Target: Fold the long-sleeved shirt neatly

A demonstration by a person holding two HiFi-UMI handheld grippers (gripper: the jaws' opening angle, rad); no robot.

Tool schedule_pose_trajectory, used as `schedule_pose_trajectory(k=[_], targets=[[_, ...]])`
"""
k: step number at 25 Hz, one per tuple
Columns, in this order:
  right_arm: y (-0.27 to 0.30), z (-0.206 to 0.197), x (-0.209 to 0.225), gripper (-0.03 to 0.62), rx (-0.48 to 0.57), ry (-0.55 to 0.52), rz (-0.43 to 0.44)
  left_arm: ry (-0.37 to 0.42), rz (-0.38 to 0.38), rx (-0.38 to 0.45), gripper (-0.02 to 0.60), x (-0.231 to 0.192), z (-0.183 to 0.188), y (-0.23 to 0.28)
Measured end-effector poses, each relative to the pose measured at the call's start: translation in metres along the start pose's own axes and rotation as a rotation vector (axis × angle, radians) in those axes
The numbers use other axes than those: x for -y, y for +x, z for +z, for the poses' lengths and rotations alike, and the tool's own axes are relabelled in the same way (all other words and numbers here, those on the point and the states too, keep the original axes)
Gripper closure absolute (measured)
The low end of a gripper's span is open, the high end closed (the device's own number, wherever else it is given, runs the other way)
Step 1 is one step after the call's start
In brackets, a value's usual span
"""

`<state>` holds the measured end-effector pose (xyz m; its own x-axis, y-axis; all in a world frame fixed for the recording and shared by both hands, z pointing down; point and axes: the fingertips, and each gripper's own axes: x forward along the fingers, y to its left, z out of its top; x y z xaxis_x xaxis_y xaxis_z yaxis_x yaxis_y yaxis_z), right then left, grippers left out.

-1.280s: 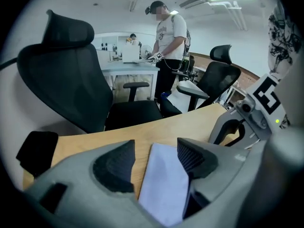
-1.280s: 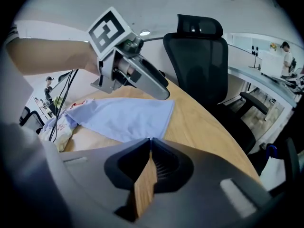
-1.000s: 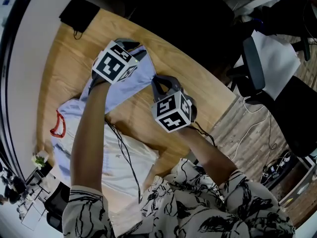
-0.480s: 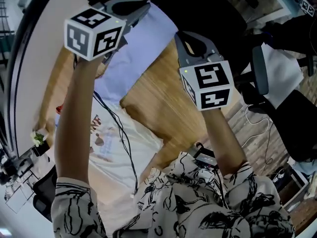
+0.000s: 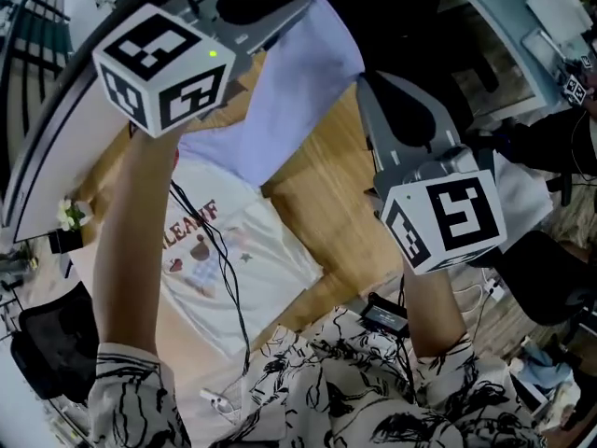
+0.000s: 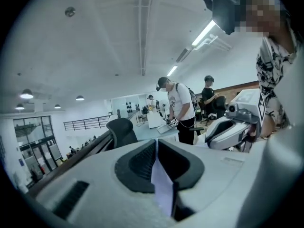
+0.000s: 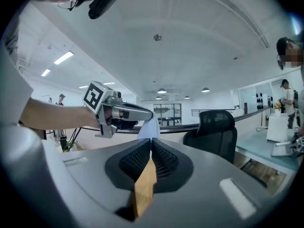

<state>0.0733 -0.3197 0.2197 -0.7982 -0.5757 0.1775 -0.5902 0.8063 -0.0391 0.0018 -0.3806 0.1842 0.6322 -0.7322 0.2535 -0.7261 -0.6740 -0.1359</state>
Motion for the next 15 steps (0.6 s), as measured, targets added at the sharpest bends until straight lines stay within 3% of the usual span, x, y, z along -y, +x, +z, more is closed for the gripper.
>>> schedule_pose_trajectory(k=[6, 15], targets=[[0.015, -0.003, -0.103, 0.571, -0.049, -0.055, 0.084, 0.013, 0.039, -0.074, 0.557, 0.000, -0.040, -0.110], [0.055, -0.044, -0.282, 0.571, -0.137, -0.094, 0.320, -0.018, 0.147, -0.213, 0.557, -0.006, -0.138, -0.275]])
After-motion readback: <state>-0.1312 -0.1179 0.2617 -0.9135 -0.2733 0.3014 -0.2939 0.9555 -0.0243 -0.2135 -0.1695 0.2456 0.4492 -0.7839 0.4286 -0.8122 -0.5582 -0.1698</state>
